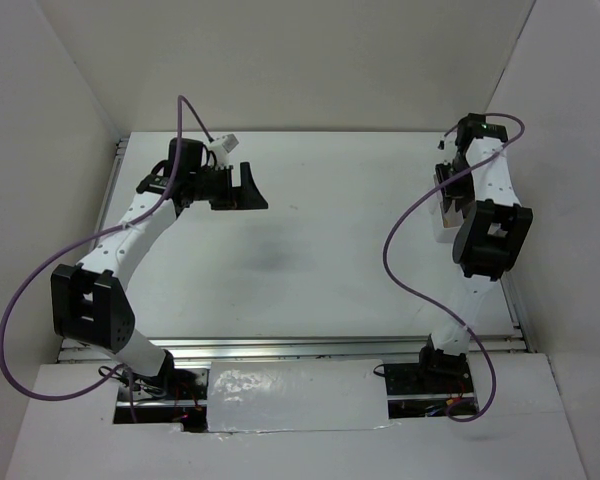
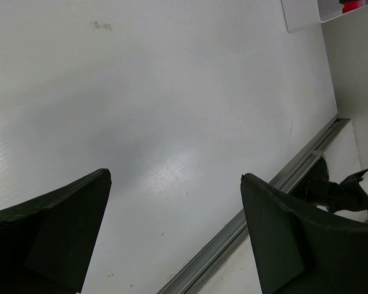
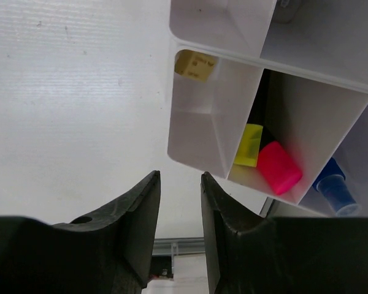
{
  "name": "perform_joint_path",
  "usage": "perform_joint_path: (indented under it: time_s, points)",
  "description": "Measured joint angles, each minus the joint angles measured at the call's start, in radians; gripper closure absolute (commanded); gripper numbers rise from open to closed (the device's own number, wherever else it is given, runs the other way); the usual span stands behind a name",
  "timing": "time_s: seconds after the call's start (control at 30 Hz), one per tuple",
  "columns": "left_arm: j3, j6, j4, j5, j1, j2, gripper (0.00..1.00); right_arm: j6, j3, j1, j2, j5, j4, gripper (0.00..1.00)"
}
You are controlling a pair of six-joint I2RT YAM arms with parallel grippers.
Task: Sort the stationery into containers
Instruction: Place the stationery into the container
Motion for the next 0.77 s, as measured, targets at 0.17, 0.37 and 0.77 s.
perform_joint_path:
  time_s: [0.17,0.37,0.77]
  points:
    - [0.010,0.015,-0.035,-0.065,0.000,-0.002,0.01,0.005,0.073,0.032,-0.018,-0.061,-0.040,0.50]
    - [0.047,0.118,-0.123,-0.203,0.010,-0.034,0.01,0.049,-0.025,0.174,-0.259,-0.201,0.040,0.00]
    - [-0.248,0.236,-0.112,-0.412,0.095,-0.327,0.01,0.184,-0.645,0.256,-0.885,-0.269,0.404,0.00]
